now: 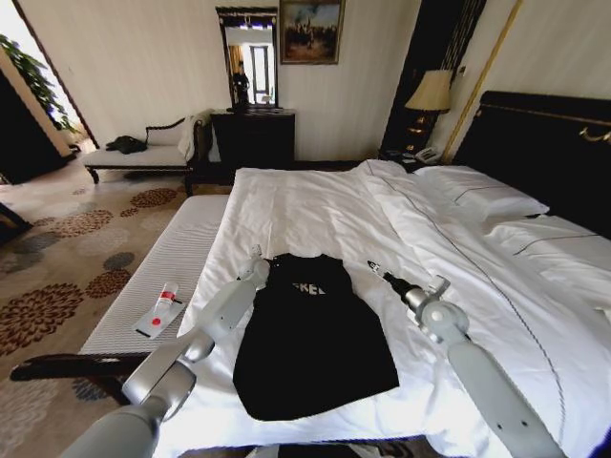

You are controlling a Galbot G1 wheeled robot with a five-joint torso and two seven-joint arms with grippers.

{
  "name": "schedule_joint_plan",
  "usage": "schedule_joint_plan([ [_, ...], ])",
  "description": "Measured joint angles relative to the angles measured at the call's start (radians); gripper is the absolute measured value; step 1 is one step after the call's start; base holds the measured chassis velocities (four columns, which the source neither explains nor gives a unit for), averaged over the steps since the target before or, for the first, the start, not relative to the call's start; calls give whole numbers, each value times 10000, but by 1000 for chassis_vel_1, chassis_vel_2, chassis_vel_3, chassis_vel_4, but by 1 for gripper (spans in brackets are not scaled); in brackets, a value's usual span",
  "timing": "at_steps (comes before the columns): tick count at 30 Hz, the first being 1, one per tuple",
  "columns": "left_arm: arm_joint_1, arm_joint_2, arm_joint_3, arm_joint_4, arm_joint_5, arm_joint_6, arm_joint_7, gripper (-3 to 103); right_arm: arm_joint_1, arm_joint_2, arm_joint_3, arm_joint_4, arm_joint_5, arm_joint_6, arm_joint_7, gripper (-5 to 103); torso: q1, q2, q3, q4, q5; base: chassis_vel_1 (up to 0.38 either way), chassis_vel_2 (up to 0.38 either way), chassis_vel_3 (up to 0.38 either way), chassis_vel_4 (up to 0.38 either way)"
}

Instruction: Fold the clothes on the bed.

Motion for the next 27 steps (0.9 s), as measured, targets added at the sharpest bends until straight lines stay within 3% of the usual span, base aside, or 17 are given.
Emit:
schedule_joint_plan([
  [4,92,6,-54,11,60,-42,43,1,814,225,-735,-789,-171,-86,-149,100,0,0,0,-1,1,0,0,0,0],
  [9,263,100,-62,29,249,-80,363,1,2603,1187,-1687,-3055,-1223,-55,-655,100,1,0,1,3,2,0,0,0,0],
  [18,388,-110,-297,239,445,-194,550,1,3447,2052,-2597,-4701,-1797,-40,-882,100,-3,0,-1,-1,-1,0,0,0,0],
  [27,275,-121,-253,228,386,-195,569,1,4001,2552,-2790,-5720,-2298,98,-1070,102,-2,1,-1,4,0,0,0,0,0],
])
